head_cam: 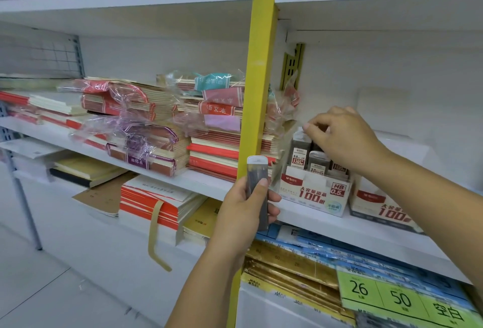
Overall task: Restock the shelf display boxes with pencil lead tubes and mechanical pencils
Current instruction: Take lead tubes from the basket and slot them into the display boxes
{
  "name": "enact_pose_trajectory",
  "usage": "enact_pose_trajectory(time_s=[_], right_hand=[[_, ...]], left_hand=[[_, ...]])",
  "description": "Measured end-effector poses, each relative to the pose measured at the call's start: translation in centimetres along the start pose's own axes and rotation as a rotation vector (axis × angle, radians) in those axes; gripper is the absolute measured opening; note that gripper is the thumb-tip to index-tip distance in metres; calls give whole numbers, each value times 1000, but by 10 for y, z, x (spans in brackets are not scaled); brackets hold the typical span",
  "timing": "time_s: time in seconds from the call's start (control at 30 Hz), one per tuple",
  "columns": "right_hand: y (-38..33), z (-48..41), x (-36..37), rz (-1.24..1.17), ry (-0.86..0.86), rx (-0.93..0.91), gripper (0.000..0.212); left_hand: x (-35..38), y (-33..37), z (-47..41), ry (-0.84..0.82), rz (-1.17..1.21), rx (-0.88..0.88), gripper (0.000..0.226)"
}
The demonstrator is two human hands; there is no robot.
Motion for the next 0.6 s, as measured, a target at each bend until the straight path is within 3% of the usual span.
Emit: enact_pose_trajectory(time_s=[0.23,0.4,0.6], right_hand=[[12,37,-2,-139,-306,41,26],[22,31,-19,-259,-56,42,10],[35,10,-16,-201,9,107,10]], left_hand=[[2,2,3,-12,-9,0,15],[6,1,6,-32,3,-31,16],[9,-1,6,-43,-16,-38,15]])
Point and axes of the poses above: each hand's wrist, its own z-axis away from the middle knuckle, its own x-axis out of the palm, y = z × x, the point moved 6 cm from there along -z, towards the middle knuckle, and after that the axes turned 4 degrees about x, right-handed, at the moved point
